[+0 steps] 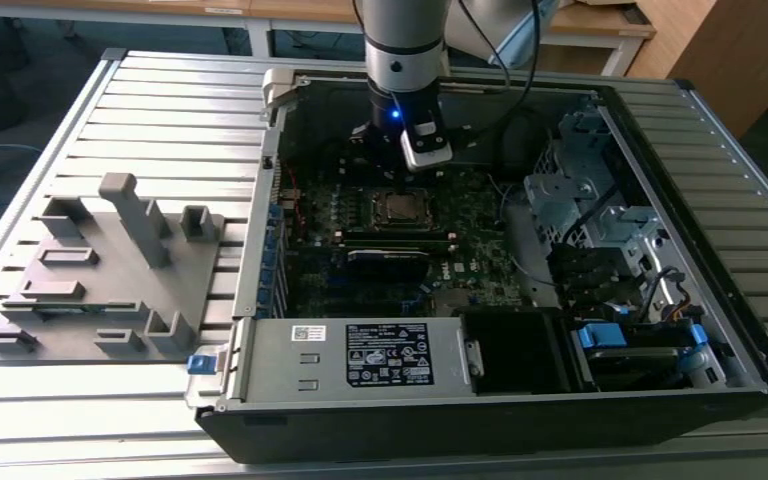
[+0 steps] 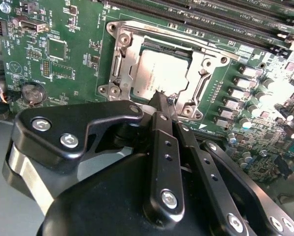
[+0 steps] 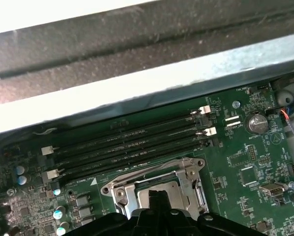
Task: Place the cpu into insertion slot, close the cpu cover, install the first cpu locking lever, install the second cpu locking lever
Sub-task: 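Install the first cpu locking lever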
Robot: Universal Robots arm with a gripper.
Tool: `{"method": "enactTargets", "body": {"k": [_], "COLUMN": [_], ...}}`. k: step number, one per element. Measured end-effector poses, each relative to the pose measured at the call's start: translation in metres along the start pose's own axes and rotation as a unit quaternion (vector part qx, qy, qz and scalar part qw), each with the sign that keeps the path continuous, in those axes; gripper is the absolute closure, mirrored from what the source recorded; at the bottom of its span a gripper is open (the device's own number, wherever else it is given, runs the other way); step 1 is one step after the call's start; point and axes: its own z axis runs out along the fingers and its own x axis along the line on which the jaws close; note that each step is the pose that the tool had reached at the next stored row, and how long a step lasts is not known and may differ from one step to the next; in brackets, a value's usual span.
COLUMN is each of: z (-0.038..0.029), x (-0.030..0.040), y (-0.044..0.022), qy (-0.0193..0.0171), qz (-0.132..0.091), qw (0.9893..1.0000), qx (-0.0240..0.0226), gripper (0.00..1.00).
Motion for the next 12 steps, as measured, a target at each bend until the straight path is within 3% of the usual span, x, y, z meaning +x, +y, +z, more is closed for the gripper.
{"method": "enactTargets", "body": {"k": [8, 12], "z": [0.0006, 0.0006], "x": [-0.0042, -0.0055], "y": [0.001, -0.0037], "qy": [0.001, 0.001], "qz": [0.0, 0.0], "qw": [1.0, 1.0], "qx": [0.0003, 0.0002], "gripper": [0.9, 0.9]}}
